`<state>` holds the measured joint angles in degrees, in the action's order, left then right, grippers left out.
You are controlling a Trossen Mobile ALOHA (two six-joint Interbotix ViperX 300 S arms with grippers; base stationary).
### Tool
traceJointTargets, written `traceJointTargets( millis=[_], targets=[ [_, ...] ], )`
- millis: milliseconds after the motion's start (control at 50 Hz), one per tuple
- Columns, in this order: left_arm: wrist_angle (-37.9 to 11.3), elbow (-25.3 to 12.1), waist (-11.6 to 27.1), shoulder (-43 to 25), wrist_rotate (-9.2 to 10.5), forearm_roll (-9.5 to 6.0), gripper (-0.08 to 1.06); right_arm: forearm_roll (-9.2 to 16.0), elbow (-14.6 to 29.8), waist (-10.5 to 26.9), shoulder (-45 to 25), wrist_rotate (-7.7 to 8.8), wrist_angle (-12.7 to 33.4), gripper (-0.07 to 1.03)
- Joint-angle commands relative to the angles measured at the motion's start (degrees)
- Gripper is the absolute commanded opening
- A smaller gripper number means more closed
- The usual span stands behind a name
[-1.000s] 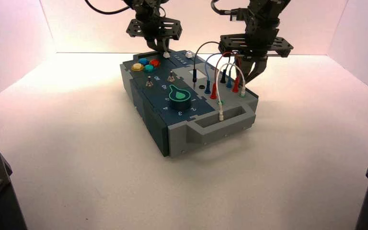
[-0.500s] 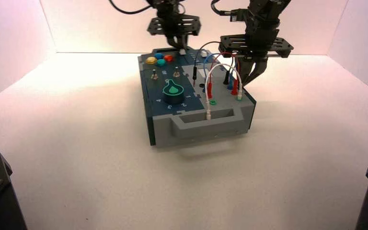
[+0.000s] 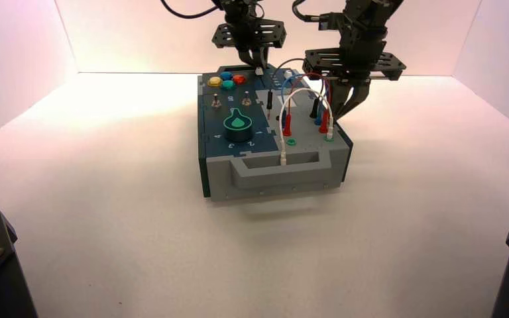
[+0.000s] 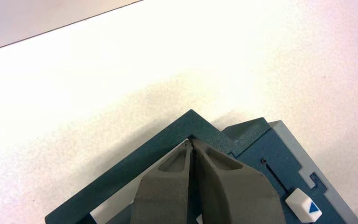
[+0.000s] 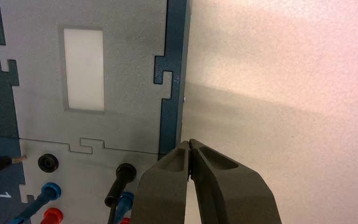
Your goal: Rotate the box clockwise.
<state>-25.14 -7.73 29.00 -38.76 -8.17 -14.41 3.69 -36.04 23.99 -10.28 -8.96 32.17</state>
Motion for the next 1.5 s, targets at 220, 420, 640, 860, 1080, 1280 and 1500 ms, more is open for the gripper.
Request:
traceJointTargets(
  millis=[220, 420, 640, 860, 1080, 1280, 1500],
  targets=[
    [-1.85, -4.75, 1.67, 2.46, -2.72, -0.09, -0.03, -0.18, 0.00, -0.53, 2.81, 0.09, -0.18, -0.02],
    [-2.37, -4.75, 1.67, 3.08, -2.55, 0.18, -0.03, -1.41, -1.32, -2.37, 3.78, -0.18, 0.53, -0.02],
    [-1.93, -5.45, 1.58, 4.48, -2.72, 1.49, -0.03, -3.25, -2.02, -2.99, 5.98, -0.70, 0.44, -0.02],
    [-2.81, -6.77, 0.35, 7.38, -2.90, 2.11, -0.03, -5.36, -1.23, -3.52, 8.79, -0.70, 2.11, -0.02],
    [-3.60, -5.45, -1.58, 11.43, -4.13, 2.72, -0.03, -6.77, -0.09, -3.52, 13.18, -0.53, 2.81, -0.02],
    [-3.43, -1.85, -4.92, 15.91, -4.22, 3.16, -0.03, -7.38, 0.09, -3.52, 17.14, -0.53, 3.52, -0.02],
    [-1.23, 5.80, -8.17, 22.85, -4.57, 3.43, -0.03, -8.00, -0.44, -3.52, 19.95, -0.53, 4.22, -0.02]
  ],
)
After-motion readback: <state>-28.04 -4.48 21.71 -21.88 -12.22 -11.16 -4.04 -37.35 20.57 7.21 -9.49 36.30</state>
